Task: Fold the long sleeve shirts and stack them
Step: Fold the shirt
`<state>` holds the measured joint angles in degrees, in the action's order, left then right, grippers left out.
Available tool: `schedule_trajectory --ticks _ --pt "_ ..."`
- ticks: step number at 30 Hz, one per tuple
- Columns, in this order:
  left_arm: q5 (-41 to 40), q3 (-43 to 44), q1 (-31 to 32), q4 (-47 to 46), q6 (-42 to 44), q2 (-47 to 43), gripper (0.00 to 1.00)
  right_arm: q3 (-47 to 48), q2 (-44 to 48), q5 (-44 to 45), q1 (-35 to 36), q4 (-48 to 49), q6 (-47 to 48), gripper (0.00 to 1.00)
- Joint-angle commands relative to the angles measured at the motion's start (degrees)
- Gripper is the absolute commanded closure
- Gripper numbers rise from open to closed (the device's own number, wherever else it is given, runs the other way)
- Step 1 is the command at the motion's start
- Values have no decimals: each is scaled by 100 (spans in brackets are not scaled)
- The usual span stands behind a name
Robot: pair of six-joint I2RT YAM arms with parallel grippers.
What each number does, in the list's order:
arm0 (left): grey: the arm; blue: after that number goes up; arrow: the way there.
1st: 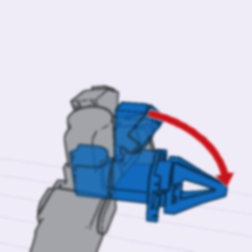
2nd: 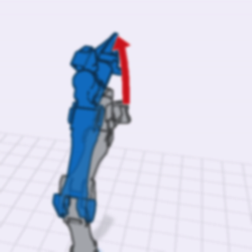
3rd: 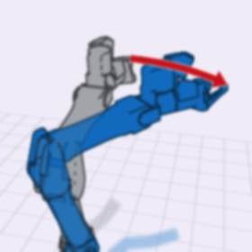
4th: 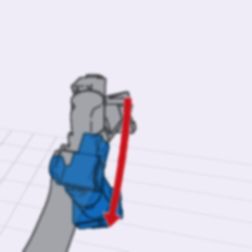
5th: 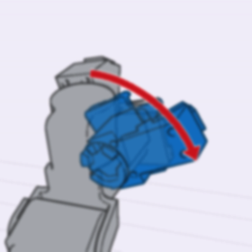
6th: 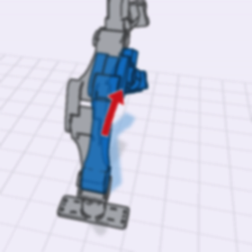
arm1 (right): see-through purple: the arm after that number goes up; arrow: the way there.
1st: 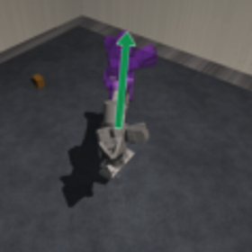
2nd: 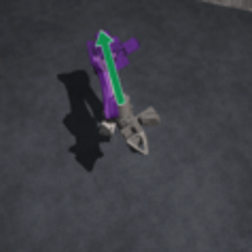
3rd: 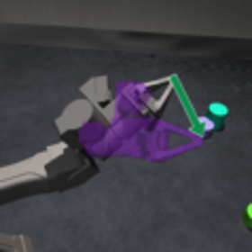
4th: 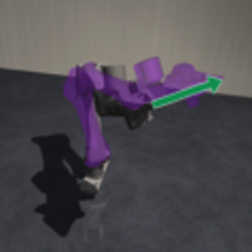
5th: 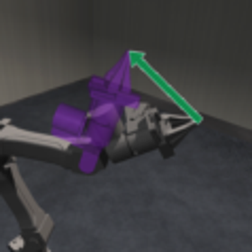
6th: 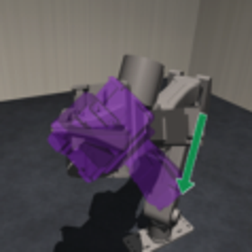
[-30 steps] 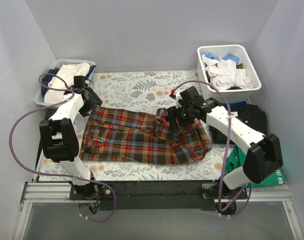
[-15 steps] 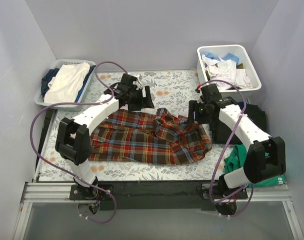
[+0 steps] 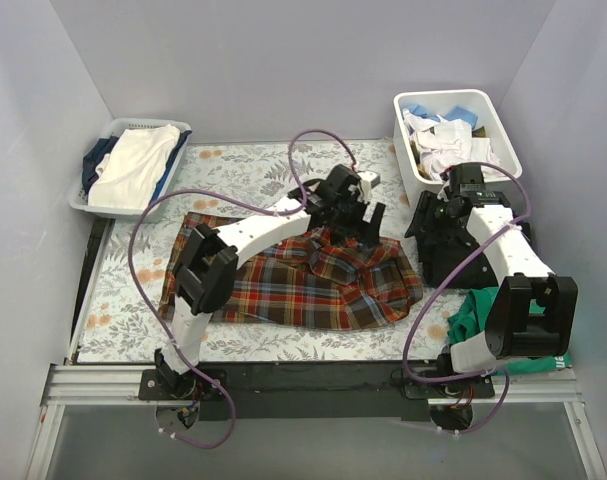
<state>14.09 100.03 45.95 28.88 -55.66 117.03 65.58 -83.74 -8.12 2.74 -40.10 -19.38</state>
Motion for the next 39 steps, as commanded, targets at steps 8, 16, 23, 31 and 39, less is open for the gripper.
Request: schedule_trajectory --ticks 8,16,23,31,39 --pt "-301 474 783 135 995 338 15 289 -160 -770 -617 -25 -119 37" --pt "-1686 789 950 258 1048 873 40 280 -195 -840 -626 -25 -128 38" --pt "-2444 948 942 389 987 472 100 367 -230 -884 -626 -25 -128 39" --pt "-3060 615 915 601 575 -839 100 280 -195 -954 -626 54 -93 39" --pt "-3860 -307 810 1303 -304 -2218 100 139 -107 -1104 -468 336 56 39"
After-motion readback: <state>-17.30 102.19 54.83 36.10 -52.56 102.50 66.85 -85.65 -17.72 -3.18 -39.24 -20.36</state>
